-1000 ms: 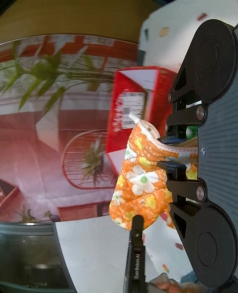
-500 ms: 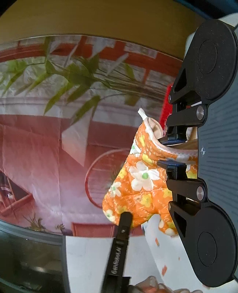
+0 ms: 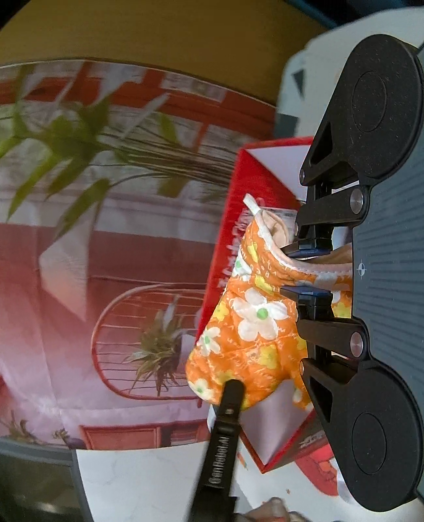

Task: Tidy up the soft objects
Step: 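Lower the orange cloth into the box and open both tools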

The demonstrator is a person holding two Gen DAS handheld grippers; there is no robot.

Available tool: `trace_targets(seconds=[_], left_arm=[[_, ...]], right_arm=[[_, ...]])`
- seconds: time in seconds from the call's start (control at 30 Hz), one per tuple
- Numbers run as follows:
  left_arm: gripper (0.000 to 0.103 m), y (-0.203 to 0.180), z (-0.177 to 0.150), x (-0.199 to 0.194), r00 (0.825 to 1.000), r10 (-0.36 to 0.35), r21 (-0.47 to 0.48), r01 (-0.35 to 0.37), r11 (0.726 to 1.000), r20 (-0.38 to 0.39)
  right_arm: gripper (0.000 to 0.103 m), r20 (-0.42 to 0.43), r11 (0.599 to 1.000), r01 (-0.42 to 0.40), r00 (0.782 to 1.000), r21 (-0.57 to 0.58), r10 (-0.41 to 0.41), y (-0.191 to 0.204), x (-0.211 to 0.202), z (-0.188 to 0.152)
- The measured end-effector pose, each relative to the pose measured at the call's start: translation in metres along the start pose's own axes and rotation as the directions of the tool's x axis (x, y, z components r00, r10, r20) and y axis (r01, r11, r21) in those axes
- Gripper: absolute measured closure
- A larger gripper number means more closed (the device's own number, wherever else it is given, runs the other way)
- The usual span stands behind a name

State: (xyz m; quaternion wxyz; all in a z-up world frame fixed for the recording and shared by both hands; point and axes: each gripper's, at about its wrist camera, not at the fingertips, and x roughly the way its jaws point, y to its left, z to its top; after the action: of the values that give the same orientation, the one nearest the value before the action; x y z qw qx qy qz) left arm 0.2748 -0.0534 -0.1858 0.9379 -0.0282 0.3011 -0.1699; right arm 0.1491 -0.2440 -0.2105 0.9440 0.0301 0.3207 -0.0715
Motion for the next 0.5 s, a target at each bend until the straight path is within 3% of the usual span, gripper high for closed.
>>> trace_targets(seconds=[0.13,0.2,0.23,0.27,0.33,0.5], left_arm=[[0.083,0.001,0.001,0.000,1.000,-0.011,0.015,0.011,1.000,-0.020],[0.070,0.002,0.001,-0.002,1.000,-0.009,0.028,0.010,1.000,-0.028],[0.055,0.002,0.001,-0.002,0.999,-0.009,0.028,0.010,1.000,-0.031],[0.046,0.002,0.001,-0.004,1.000,-0.014,0.026,0.015,1.000,-0.027],[0.045,0.003,-0.002,-0.011,0.999,-0.030,0.028,0.031,0.999,-0.020],[0.045,0.003,-0.014,-0.031,0.999,-0.027,0.054,0.028,0.998,-0.019]], right_arm=[[0.085,-0.026,0.999,-0.002,1.000,0.035,0.003,-0.001,-0.001,-0.003],[0.082,-0.036,0.999,0.009,0.999,0.049,-0.007,-0.001,-0.002,-0.006],[0.080,-0.038,0.998,0.015,0.999,0.059,-0.013,-0.002,-0.004,-0.007],[0.077,-0.037,0.997,0.022,0.999,0.074,-0.020,-0.003,-0.005,-0.009],[0.070,-0.028,0.995,0.040,0.999,0.092,-0.038,-0.005,-0.010,-0.010],[0.068,0.013,0.992,0.067,0.998,0.112,-0.069,-0.002,-0.032,-0.019]])
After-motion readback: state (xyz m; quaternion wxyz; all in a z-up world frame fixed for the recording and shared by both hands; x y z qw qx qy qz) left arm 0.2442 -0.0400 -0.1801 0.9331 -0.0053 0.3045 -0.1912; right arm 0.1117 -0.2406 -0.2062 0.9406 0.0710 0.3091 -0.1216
